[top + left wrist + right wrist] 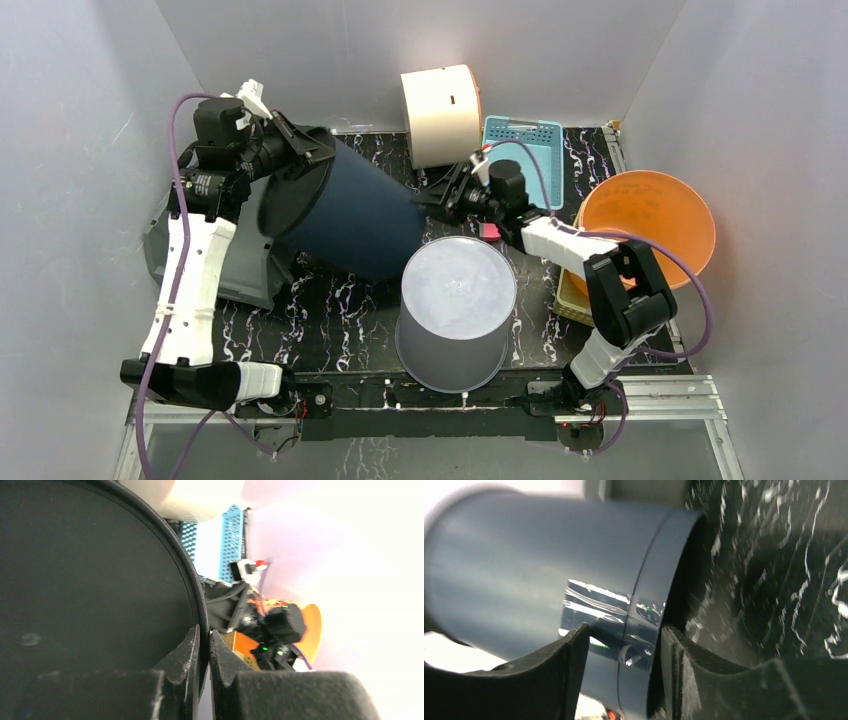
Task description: Turn the large container upside down
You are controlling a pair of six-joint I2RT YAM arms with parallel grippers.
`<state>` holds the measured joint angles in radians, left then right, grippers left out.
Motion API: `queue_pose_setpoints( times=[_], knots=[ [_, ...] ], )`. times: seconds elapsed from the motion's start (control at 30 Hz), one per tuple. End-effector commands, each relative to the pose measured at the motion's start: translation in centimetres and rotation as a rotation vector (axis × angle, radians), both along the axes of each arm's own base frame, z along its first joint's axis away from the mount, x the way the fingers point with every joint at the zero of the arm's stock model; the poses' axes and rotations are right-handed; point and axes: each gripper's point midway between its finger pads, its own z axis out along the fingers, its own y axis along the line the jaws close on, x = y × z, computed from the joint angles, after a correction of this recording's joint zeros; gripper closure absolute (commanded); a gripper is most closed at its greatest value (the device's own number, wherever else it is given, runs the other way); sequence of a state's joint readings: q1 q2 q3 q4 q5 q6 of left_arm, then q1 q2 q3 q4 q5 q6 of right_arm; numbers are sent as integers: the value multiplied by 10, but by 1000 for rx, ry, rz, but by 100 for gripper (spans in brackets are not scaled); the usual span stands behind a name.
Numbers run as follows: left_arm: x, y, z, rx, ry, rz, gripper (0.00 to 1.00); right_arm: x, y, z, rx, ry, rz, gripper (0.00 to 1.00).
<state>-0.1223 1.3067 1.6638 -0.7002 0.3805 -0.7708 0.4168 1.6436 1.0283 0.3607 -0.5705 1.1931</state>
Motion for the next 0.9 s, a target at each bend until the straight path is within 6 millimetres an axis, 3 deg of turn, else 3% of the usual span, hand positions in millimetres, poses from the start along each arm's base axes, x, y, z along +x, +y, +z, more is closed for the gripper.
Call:
queue_pose_setpoints(
  times=[0.0, 0.1, 0.23, 0.3, 0.43, 0.53, 0.63, 0.67, 0.87],
  knots=[
    [-11, -37, 66, -163, -242, -177, 100, -41, 26, -31, -82, -42, 187, 45],
    [-8, -42, 47, -194, -207, -184, 100, -41, 25, -38, -97, -31, 183, 34],
    [-5, -50, 40, -190, -195, -203, 100, -39, 21, -41, -144, -35, 174, 25],
    [-3, -59, 32, -178, -184, -219, 100, -32, 15, -32, -221, -65, 139, 20],
    [-5, -95, -3, -108, -133, -272, 100, -14, -14, -10, -424, -110, 16, 8],
    [-2, -129, -42, -53, -69, -326, 100, -11, -70, 29, -627, -142, -89, 6],
    [5, -153, -63, -36, -47, -367, 100, -29, -153, 57, -899, -176, -314, 2],
    [7, -160, -67, -28, -41, -380, 100, -34, -171, 62, -949, -178, -364, 2],
    [18, -177, -74, -35, -35, -402, 100, -54, -217, 72, -1088, -171, -493, 2]
  ],
)
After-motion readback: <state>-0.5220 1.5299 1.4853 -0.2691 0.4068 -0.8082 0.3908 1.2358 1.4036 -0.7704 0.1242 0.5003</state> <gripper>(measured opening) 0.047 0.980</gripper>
